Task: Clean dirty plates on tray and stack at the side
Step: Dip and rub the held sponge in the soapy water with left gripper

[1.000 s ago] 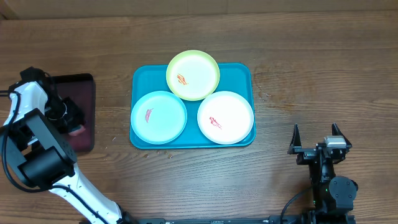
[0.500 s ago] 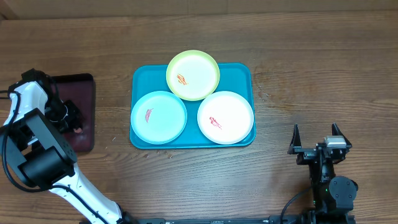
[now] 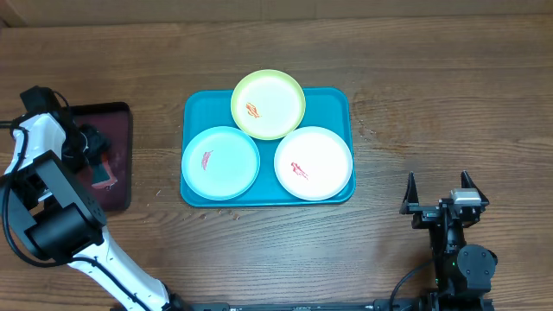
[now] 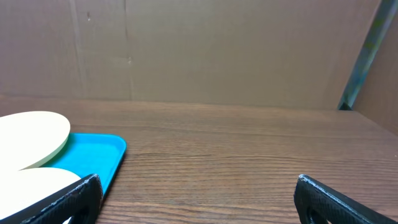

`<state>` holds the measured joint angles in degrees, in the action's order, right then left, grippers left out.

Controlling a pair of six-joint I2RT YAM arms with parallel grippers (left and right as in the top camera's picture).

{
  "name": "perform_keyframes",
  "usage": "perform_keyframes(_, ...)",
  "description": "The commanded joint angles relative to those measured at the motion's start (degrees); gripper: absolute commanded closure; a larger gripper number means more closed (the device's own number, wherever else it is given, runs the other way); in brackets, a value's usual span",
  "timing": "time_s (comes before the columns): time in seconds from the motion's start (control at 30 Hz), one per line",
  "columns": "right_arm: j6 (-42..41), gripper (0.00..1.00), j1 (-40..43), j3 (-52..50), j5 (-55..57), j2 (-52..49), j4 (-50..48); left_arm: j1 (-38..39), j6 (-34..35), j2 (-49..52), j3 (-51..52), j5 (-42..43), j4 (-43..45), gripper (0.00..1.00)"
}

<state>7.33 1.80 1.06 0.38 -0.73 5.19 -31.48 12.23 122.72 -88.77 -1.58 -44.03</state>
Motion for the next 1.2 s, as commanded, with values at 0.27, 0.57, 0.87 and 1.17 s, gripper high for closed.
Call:
perform_keyframes(0.27, 0.0, 0.0, 0.2, -0.59, -0.07, 0.57, -0.35, 0.24, -0.87, 0.96, 0.0, -0.26, -3.5, 0.0)
perform_keyframes(0.57, 0.0, 0.0, 0.2, -0.59, -0.07, 0.57, -0.35, 0.55, -0.85, 0.96, 0.0, -0.28, -13.4, 0.82)
perform_keyframes(0.87, 0.0, 0.0, 0.2, -0.59, -0.07, 0.57, -0.35, 0.55, 1.88, 0.96, -0.02, -0.33, -11.34, 0.0)
perform_keyframes(1.17, 0.0, 0.0, 0.2, -0.59, -0.09, 0.57, -0.35, 0.44, 1.97, 0.96, -0.24, -0.52, -6.19, 0.18)
